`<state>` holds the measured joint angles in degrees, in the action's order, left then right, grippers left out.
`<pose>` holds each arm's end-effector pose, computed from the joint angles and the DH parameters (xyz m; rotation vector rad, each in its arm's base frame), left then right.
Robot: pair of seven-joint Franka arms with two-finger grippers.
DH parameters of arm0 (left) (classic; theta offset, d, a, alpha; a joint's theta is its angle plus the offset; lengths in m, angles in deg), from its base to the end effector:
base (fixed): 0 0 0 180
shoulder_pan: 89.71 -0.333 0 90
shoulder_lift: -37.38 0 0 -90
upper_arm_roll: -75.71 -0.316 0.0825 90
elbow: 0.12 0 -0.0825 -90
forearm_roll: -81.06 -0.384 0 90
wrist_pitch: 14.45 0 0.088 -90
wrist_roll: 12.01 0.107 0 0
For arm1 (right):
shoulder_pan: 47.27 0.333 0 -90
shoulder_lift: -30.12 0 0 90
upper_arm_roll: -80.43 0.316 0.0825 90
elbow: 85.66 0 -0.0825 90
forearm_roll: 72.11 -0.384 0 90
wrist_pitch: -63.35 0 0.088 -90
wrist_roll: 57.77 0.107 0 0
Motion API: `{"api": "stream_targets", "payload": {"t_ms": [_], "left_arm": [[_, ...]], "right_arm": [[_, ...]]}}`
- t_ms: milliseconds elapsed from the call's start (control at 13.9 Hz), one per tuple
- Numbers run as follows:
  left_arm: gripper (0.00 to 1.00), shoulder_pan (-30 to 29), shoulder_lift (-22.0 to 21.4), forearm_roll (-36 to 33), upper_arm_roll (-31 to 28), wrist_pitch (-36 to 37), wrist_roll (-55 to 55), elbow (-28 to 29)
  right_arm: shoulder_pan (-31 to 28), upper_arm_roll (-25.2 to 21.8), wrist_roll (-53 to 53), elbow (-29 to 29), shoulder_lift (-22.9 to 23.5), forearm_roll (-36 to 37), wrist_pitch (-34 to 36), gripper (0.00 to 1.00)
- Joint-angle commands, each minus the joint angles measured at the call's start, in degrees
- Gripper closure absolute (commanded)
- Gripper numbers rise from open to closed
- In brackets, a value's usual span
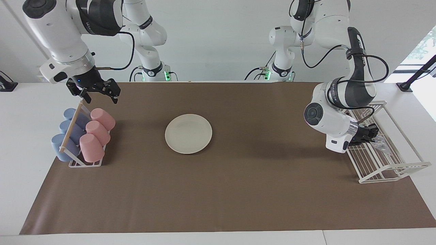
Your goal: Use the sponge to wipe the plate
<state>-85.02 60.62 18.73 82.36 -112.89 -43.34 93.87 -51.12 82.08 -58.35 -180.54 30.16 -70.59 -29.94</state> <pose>0.6556 -0.0381 0.4008 -2.1140 0.0147 -0.1073 0.5568 -0.0241 0.5888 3.1152 -0.0411 -0.0453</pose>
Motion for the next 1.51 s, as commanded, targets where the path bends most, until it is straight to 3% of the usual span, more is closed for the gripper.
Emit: {"api": "stream_targets", "payload": {"t_ms": [0, 72, 144, 288, 575, 934, 1438], "left_arm": [[0.95, -0.9, -0.6, 1.1, 0.0, -1.9, -0.9, 1.0], [0.52, -1.0, -0.6, 1.1, 0.0, -2.2, -1.0, 1.0], [0.24, -1.2, -0.6, 1.1, 0.0, -2.8, -1.0, 0.9], [0.0, -1.3, -0.6, 1.7, 0.0, -3.2, -1.0, 0.9], [0.0, -1.3, -0.7, 3.3, 0.0, -3.2, -0.9, 0.4], [0.0, -2.4, -3.9, 21.7, -0.2, -3.2, 0.2, -3.9], [0.0, -4.5, -12.1, 41.9, -0.4, -2.5, 1.4, -3.6]], "right_arm": [[-0.9, 0.3, -1.6, 0.7, 0.3, -0.6, 0.2, 0.0], [-0.9, 0.4, -1.6, 0.7, 0.3, -0.6, 0.2, 0.0], [-0.8, 0.4, -1.5, 0.7, 0.3, -0.6, 0.3, 0.0], [-0.6, 0.4, -1.4, 0.8, 0.3, -0.6, 0.2, 0.0], [-0.5, 0.4, -1.4, 0.8, 0.4, -0.6, 0.2, 0.0], [-0.5, 0.5, -1.4, 0.8, 0.4, -0.6, 0.3, 0.0], [-0.3, 0.5, -1.4, 0.8, 0.4, -0.6, 0.3, 0.0]]}}
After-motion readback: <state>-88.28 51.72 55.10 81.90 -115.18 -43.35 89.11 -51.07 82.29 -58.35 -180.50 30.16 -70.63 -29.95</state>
